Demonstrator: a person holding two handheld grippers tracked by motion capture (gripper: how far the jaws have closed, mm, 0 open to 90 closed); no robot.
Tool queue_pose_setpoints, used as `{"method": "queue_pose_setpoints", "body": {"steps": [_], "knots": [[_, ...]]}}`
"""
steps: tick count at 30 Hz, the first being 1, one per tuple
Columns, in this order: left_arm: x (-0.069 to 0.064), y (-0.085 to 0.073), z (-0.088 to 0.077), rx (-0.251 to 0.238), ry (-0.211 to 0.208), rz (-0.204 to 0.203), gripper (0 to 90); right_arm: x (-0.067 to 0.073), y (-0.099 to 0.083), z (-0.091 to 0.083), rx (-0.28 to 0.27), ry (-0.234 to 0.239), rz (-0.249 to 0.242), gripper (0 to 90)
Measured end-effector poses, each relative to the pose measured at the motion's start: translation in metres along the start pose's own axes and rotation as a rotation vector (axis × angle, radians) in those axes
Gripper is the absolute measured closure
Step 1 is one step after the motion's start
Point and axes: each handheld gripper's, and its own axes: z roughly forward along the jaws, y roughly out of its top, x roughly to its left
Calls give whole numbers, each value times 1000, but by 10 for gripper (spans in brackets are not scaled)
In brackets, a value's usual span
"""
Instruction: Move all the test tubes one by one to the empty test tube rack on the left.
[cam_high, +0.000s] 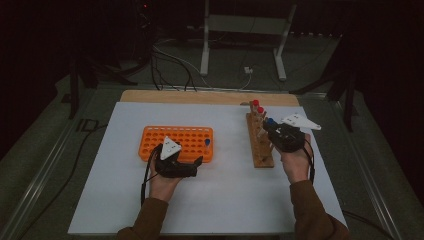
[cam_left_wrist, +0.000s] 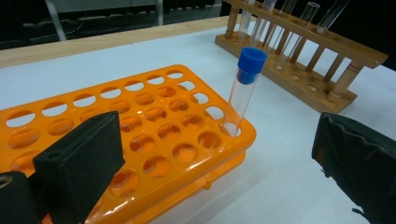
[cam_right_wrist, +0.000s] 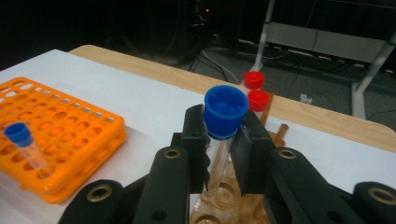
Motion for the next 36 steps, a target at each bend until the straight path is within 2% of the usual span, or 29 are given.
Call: {"method": "queue_pose_setpoints", "body": {"steps": [5, 14, 18, 25, 36], "knots": [[-3, 4, 1, -5, -7, 11, 34, 10, -2, 4, 13, 44, -7, 771], [-12, 7, 3, -5, -14, 50, 44, 26, -7, 12, 42, 91, -24, 770], [-16, 7, 4, -10, -18, 55, 50, 35, -10, 14, 58, 114, -43, 770], [-24, 9, 4, -24, -31, 76, 64, 45, -14, 17, 73, 152, -38, 769], [-43, 11, 10, -28, -47, 147, 106, 67, -17, 19, 95, 225, -58, 768]]}}
